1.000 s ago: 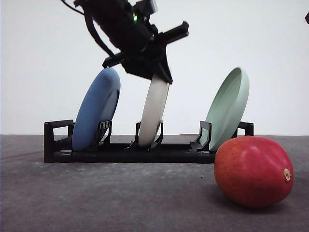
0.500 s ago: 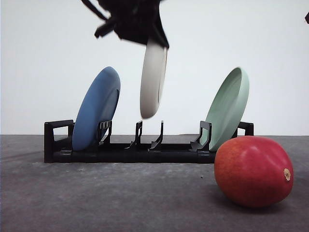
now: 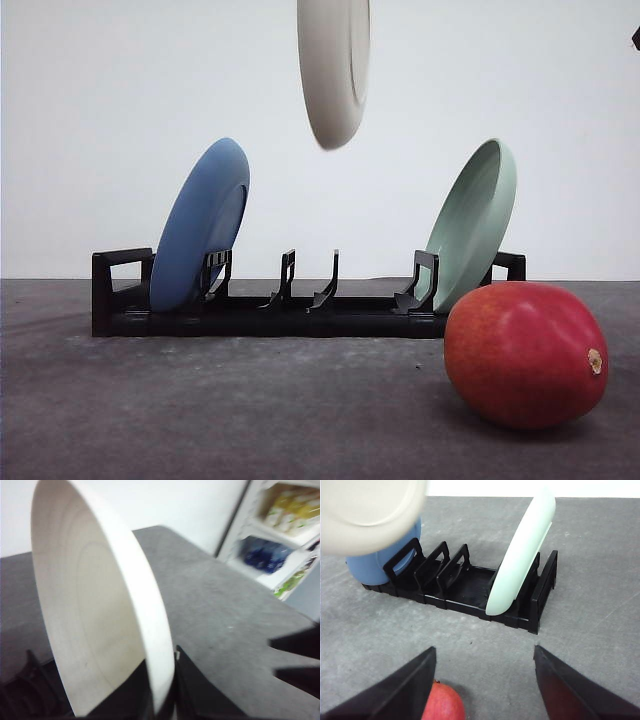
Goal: Place pomegranate in white plate
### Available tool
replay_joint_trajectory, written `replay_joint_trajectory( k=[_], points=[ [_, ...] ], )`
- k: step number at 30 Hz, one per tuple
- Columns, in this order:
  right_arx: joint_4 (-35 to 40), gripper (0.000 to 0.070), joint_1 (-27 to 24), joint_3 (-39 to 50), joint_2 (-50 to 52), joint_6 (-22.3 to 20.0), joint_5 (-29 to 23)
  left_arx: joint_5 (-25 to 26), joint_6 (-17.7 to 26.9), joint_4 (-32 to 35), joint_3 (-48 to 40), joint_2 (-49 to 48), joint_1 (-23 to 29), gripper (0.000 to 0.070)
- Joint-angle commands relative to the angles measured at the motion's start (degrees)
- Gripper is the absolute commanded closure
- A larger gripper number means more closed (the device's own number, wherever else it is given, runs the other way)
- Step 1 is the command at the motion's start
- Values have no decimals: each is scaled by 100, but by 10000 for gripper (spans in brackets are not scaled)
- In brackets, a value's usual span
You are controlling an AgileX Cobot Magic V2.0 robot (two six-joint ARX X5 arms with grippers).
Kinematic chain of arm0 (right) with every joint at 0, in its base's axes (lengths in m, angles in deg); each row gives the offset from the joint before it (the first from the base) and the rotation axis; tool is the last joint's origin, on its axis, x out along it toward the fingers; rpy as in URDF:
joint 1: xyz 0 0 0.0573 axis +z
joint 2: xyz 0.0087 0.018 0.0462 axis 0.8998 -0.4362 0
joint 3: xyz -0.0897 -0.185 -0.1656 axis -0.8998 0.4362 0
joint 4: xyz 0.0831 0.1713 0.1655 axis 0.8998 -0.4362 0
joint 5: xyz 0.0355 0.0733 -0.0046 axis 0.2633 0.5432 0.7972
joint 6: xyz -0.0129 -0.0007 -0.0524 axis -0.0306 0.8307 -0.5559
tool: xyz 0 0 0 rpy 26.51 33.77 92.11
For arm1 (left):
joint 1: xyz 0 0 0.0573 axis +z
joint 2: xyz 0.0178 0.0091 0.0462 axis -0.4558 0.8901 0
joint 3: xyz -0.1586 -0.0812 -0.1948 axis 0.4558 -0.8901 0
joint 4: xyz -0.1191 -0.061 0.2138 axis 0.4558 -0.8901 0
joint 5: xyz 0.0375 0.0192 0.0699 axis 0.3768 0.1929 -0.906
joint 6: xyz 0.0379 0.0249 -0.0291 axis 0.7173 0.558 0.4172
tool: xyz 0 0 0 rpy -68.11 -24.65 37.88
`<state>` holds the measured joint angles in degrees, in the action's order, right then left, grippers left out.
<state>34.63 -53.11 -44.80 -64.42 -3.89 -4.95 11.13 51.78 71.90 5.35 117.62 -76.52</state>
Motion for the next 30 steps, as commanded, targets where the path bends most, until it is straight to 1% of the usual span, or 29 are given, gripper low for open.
replay_joint_trajectory(
  k=[1, 5, 8, 10, 13, 16, 20, 23, 26, 30],
  points=[
    [35, 308, 15, -92, -13, -59, 4, -81, -80, 146, -275, -180, -164, 693],
    [29, 308, 15, -92, -13, -59, 4, -366, -137, 496, -1188, -904, -434, 693],
    [15, 308, 15, -92, -13, -59, 4, -768, -133, 704, -1849, -1479, -688, 693],
    [9, 308, 15, -92, -13, -59, 4, -1121, -118, 688, -2204, -1833, -880, 693],
    [11, 308, 15, -92, -13, -59, 2, -1488, 34, 489, -2563, -2228, -1149, 693],
    [11, 308, 15, -92, -13, -59, 0, -1654, 465, 45, -2685, -2381, -1400, 693],
    [11, 308, 15, -92, -13, -59, 2, -1900, 1408, -784, -2687, -2297, -1801, 693],
    [11, 308, 15, -92, -13, -59, 2, -2049, 1993, -1181, -2687, -2115, -2044, 693],
    [11, 308, 15, -92, -13, -59, 2, -2197, 2481, -1349, -2685, -1823, -2209, 693],
    [11, 308, 15, -92, -13, -59, 0, -2396, 3082, -1306, -2655, -1257, -2346, 693]
  ],
)
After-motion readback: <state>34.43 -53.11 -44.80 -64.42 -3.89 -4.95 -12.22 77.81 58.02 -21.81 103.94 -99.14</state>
